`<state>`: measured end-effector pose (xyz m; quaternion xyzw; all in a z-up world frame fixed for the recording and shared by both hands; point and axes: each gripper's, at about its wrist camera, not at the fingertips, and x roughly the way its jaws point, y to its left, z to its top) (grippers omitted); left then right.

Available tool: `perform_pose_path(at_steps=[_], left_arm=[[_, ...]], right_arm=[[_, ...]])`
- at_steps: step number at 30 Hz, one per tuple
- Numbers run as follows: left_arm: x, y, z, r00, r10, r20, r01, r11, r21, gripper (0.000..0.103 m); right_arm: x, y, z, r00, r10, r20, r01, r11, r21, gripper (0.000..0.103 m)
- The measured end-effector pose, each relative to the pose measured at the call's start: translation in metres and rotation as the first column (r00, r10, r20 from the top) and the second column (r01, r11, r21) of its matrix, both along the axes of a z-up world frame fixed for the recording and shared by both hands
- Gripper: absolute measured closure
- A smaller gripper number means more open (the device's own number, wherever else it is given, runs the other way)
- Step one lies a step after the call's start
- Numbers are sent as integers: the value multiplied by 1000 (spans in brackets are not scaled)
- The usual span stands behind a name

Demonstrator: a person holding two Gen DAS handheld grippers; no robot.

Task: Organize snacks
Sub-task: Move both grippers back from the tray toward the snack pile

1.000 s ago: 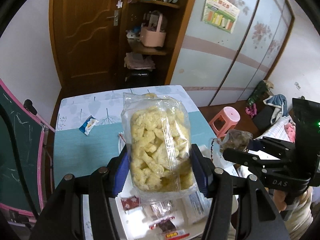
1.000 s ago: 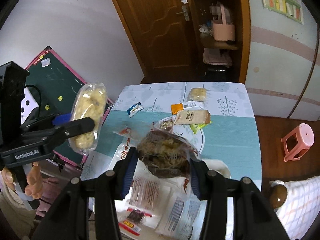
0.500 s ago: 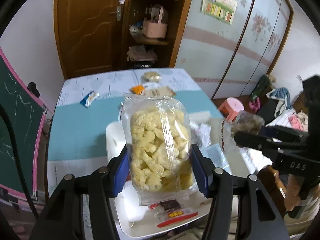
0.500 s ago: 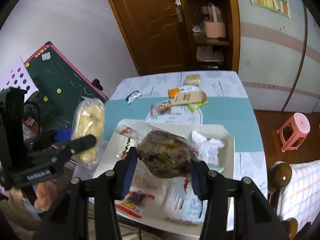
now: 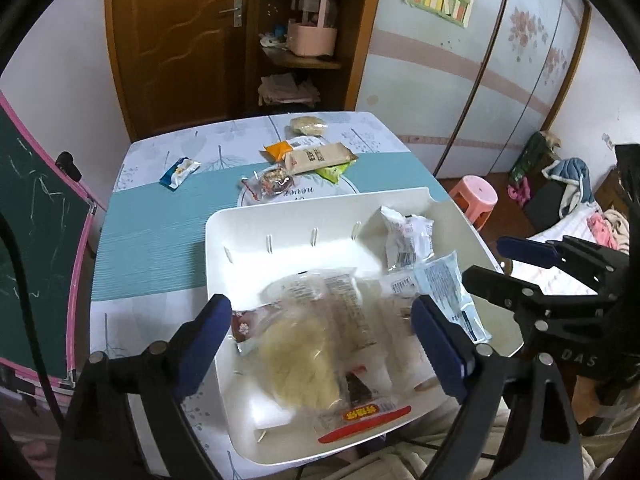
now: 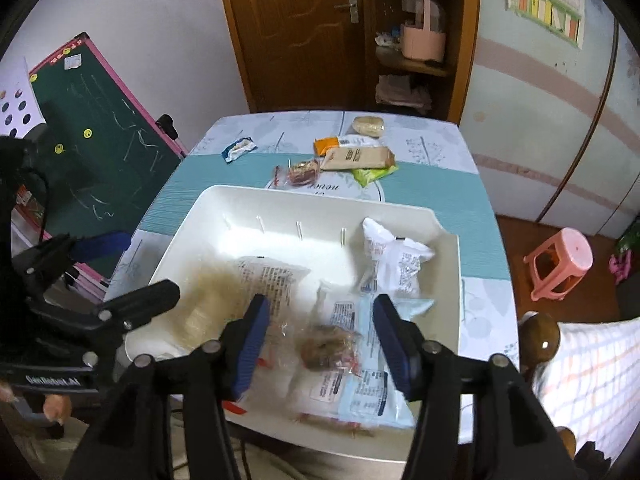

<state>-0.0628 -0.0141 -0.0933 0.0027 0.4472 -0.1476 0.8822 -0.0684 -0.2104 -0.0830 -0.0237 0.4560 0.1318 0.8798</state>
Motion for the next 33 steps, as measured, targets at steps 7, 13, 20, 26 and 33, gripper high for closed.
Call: perform_pose_path(at_steps=[7,13,20,26,33], left_arm=[[3,6,-6,999,21,-26,-22,1000,-18,12],[5,8,-7,999,27,-30,-28,999,-20,12],[9,10,-12,999,29,-44,-30,999,-21,12],[15,10,-16,998,33,-49,-33,999,-15,12],[23,6,-18,999,29,-33,-28,999,21,12]], right_arm=[[2,-5,4,999,-27,26,26,999,35,42],[3,-10,1,997,-68,35,66,996,60,42],[2,-1,-3,994,-56,92,56,998,3,42],[8,6,-7,997,-21,70,22,1000,-6,42],[16,5,-9,997,-29,68,33,998,-49,42]])
